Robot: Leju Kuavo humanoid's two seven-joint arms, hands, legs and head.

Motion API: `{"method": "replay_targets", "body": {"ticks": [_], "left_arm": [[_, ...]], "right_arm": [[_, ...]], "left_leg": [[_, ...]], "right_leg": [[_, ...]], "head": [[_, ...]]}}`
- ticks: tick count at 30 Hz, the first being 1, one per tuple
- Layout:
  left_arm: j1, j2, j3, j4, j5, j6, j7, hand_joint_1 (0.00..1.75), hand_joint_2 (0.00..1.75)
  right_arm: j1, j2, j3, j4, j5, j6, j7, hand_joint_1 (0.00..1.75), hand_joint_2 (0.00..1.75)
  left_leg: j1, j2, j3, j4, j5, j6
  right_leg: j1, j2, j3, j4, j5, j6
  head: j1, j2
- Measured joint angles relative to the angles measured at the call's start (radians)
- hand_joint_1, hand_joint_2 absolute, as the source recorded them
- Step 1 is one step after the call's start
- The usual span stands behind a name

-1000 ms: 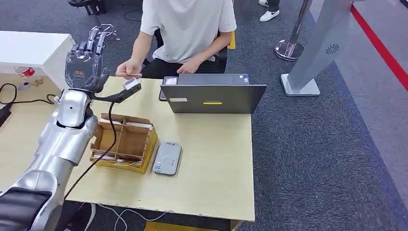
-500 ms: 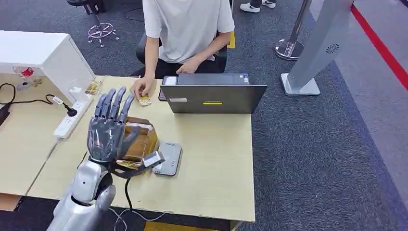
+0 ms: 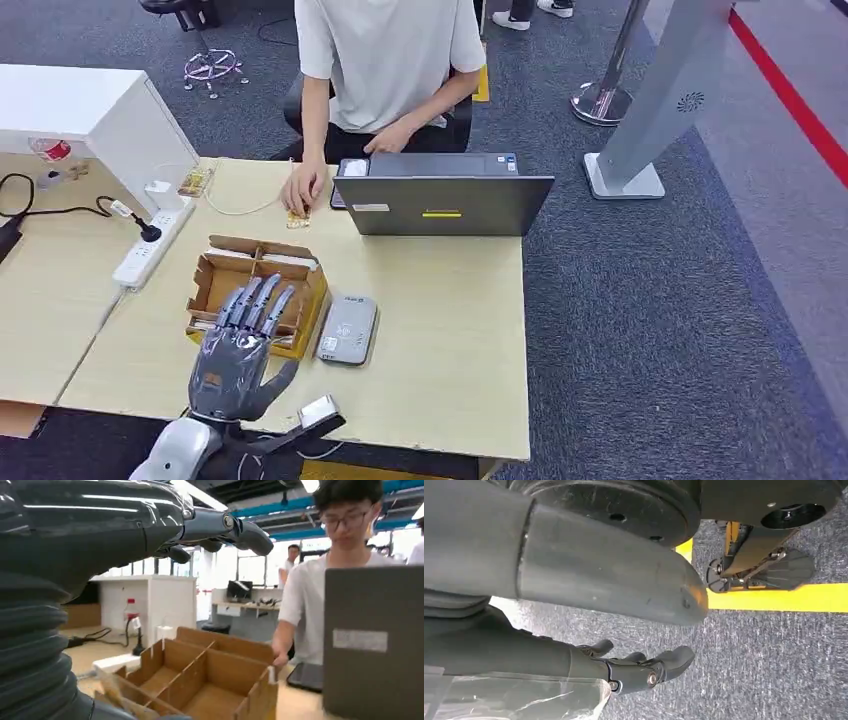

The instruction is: Pass the card to the sensor for recognition and then transmit it.

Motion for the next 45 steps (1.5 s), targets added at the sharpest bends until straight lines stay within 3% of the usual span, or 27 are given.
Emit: {"method": "replay_targets", "body": {"ticks": [7,14,26,45], "left_arm": [[0.004,0.032,0.0,0.007,0.014,-0.057,0.026,0.0,1.75],[-0.011,0.036,0.004,0.024,0.044,-0.054,0.045,0.0,1.75],[-0.059,0.033,0.077,0.107,0.072,-0.056,0.054,0.0,1.75],[-0.108,0.025,0.12,0.228,0.012,-0.056,0.062,0.0,1.75]], "right_arm": [[0.001,0.0,-0.006,0.0,-0.002,0.0,-0.001,0.0,0.0],[0.001,0.0,-0.008,0.0,-0.004,0.006,-0.008,0.0,0.0],[0.001,0.0,-0.008,0.0,0.005,0.024,-0.022,0.0,0.0],[0.0,0.0,0.0,0.0,0.021,0.039,-0.002,0.0,0.0]], "left_leg": [[0.0,-0.001,0.0,0.0,0.0,0.0],[0.0,-0.001,0.0,0.0,0.0,0.0],[0.0,-0.001,0.0,0.0,0.0,0.0],[0.0,-0.001,0.0,0.0,0.0,0.0]], "right_leg": [[0.0,-0.001,0.0,0.0,0.0,0.0],[0.0,-0.001,0.0,0.0,0.0,0.0],[0.0,-0.001,0.0,0.0,0.0,0.0],[0.0,-0.001,0.0,0.0,0.0,0.0]], "head": [[0.0,0.0],[0.0,0.0],[0.0,0.0],[0.0,0.0]]}}
